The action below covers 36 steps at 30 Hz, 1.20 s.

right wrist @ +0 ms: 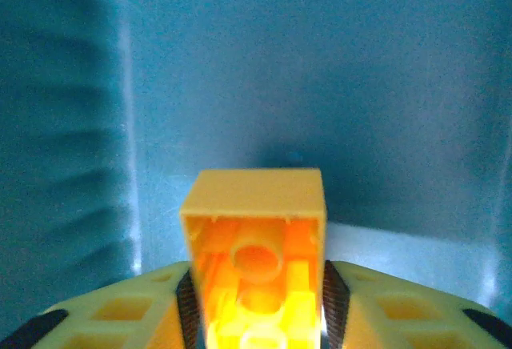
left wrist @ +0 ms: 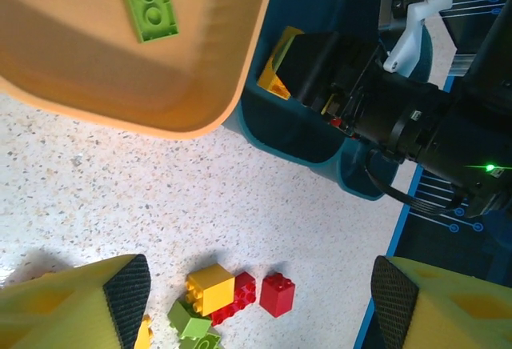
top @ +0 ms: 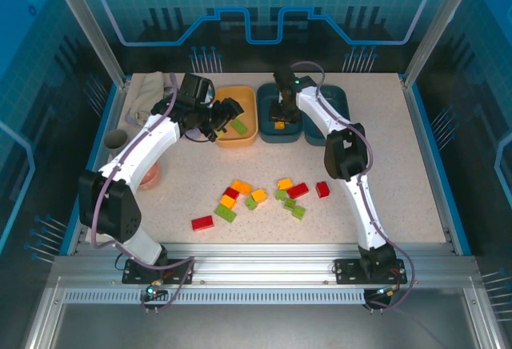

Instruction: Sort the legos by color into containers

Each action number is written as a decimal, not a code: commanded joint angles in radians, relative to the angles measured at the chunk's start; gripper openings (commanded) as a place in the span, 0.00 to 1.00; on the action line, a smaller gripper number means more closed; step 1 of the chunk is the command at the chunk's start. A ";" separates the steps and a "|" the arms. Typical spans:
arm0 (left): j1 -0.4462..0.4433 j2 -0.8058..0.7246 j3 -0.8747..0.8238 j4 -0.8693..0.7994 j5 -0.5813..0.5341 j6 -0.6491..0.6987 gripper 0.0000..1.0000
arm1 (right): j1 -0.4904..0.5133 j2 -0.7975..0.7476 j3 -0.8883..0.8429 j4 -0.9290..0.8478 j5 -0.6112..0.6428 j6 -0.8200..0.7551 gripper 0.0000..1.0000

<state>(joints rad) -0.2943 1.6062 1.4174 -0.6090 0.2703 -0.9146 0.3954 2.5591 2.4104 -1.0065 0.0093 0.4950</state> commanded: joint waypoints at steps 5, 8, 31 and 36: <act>-0.054 -0.143 -0.146 -0.194 -0.058 -0.057 0.73 | 0.016 -0.167 0.005 -0.021 -0.042 -0.061 0.58; -0.125 -0.218 -0.256 -0.234 -0.091 -0.147 0.71 | 0.049 -0.373 -0.218 0.090 -0.038 -0.095 0.58; -0.474 -0.182 -0.609 -0.111 -0.245 -0.676 0.61 | 0.393 -1.628 -1.721 0.706 -0.185 -0.115 0.78; -0.488 -0.158 -0.633 -0.081 -0.281 -0.700 0.60 | 0.392 -1.640 -1.729 0.701 -0.192 -0.102 0.78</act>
<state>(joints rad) -0.7719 1.4288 0.8047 -0.6960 0.0391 -1.5723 0.7792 0.9257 0.6991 -0.3191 -0.1661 0.3771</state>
